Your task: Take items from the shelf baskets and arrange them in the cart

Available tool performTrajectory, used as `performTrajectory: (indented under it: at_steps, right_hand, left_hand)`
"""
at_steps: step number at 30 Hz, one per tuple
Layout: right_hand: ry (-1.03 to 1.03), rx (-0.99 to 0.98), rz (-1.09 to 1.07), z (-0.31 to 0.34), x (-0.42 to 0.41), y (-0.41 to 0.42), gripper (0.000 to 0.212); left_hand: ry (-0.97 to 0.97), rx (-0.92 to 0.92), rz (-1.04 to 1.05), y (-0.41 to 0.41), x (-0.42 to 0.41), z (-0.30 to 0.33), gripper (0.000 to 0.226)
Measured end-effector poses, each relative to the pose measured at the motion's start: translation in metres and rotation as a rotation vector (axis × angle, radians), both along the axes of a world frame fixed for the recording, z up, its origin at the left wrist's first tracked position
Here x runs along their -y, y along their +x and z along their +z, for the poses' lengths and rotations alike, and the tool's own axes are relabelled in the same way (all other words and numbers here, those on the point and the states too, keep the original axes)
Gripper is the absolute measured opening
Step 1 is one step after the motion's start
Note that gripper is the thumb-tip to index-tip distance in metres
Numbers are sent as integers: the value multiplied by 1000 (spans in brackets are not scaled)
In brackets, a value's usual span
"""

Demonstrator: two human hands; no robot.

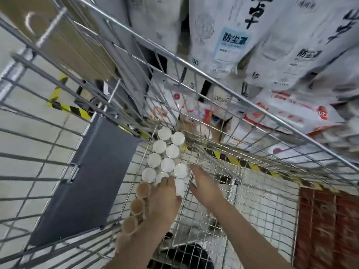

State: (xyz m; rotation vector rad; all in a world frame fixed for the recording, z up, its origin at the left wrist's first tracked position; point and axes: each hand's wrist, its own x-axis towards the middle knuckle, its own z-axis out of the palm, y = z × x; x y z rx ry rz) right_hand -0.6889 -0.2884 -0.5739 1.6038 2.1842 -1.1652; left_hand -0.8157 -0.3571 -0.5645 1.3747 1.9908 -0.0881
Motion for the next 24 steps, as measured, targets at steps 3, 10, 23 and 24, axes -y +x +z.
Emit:
performTrajectory:
  at_steps: [3,10,23,24]
  right_hand:
    - [27,6,56,-15,-10,-4,69]
    - [44,40,206,-32,-23,-11,69]
    - [53,-75,-239,-38,-3,17,47]
    - [29,-99,-325,-35,1,23,45]
  left_hand:
    - [28,-68,-95,4,-3,-11,63]
    - [26,-160,-203,3,-14,-21,64]
    - [292,-242,-456,5,-19,-11,50]
    - [316,-227,-451,5,-18,-11,51]
